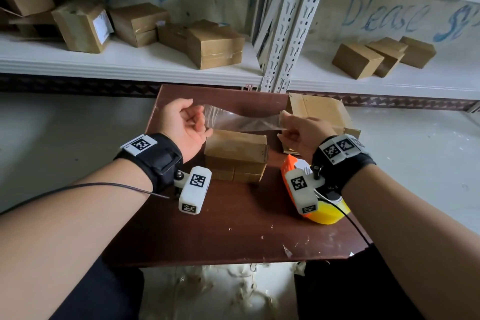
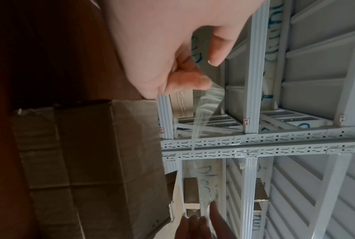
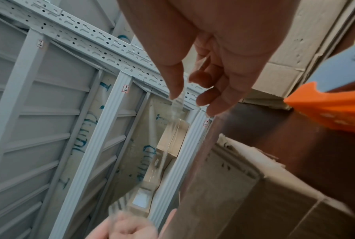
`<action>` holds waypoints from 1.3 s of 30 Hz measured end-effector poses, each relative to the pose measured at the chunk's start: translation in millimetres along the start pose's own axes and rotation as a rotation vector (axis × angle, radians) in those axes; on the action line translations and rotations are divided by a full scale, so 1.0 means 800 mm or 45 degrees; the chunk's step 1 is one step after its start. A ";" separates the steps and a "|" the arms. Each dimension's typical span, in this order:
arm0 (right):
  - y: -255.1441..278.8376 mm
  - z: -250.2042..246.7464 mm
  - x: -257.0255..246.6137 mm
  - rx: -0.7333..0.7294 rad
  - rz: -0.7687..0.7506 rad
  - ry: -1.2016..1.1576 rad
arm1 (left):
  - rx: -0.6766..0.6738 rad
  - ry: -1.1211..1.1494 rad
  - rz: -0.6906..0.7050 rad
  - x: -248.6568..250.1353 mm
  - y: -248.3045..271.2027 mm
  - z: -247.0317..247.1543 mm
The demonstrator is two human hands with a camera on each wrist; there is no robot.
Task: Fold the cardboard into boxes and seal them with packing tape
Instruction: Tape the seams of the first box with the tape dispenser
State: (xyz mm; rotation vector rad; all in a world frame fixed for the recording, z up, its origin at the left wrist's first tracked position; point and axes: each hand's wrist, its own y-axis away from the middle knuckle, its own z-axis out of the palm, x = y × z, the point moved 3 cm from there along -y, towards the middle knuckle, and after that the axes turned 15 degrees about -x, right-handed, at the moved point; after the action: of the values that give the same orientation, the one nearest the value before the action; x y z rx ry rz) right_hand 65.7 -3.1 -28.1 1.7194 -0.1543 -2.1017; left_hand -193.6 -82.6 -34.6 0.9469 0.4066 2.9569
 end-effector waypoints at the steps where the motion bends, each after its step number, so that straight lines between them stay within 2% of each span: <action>1: 0.000 0.003 0.002 -0.009 0.007 -0.041 | 0.021 0.010 0.007 -0.003 -0.001 -0.001; 10: 0.005 0.035 0.017 -0.079 0.156 -0.312 | 0.173 0.041 0.062 -0.012 -0.003 -0.009; 13: 0.005 0.041 0.030 -0.141 0.185 -0.290 | 0.189 0.062 0.065 -0.012 -0.001 -0.011; 18: 0.005 0.048 0.041 -0.200 0.108 -0.232 | 0.170 0.065 0.077 -0.008 0.005 -0.012; 25: 0.001 0.043 0.043 -0.145 0.127 -0.258 | 0.214 0.101 0.063 -0.001 0.000 -0.025; 33: 0.003 0.042 0.045 -0.117 0.135 -0.253 | 0.308 -0.094 0.038 0.006 -0.003 -0.040; 39: -0.001 0.041 0.049 -0.059 0.131 -0.260 | 0.382 -0.278 -0.076 0.005 0.001 -0.045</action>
State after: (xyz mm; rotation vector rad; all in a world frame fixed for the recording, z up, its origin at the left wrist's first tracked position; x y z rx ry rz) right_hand 27.9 -23.1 -56.2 1.4369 -0.2459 -2.1829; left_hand -217.8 -91.5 -60.2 1.2436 0.8688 2.7464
